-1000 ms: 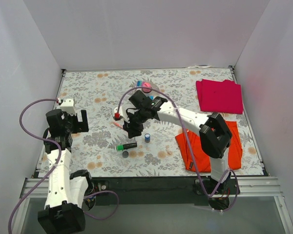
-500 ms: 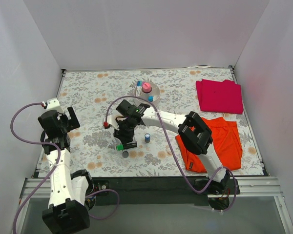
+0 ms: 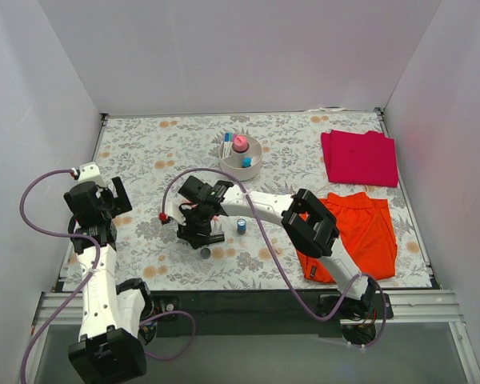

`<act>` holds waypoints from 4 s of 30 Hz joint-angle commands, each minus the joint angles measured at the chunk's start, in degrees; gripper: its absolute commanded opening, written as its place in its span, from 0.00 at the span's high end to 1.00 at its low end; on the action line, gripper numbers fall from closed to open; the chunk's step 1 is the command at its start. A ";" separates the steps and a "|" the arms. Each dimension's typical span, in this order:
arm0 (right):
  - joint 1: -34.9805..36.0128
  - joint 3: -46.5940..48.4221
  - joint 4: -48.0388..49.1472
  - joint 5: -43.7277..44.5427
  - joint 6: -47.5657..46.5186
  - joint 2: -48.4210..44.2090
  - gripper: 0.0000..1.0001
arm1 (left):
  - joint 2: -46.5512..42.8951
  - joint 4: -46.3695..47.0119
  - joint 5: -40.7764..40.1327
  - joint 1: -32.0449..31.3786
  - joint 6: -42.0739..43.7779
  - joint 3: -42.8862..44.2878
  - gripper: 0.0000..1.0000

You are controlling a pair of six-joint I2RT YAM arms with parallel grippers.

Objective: Sort the stationery into containers
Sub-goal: Pick up the pen from the center of the board, then place the pen in the storage box.

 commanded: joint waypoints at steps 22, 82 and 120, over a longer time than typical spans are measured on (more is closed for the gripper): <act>5.00 -3.96 5.17 17.01 -2.03 1.72 0.49 | -2.45 0.47 -0.74 -2.53 2.32 -1.17 0.02; -10.19 2.78 3.41 10.36 1.48 -22.09 0.99 | 7.37 3.11 19.11 -6.21 6.11 7.87 0.05; -24.97 -42.47 107.55 8.57 20.56 -23.61 0.99 | 33.84 -1.90 22.28 -7.54 9.88 22.12 0.09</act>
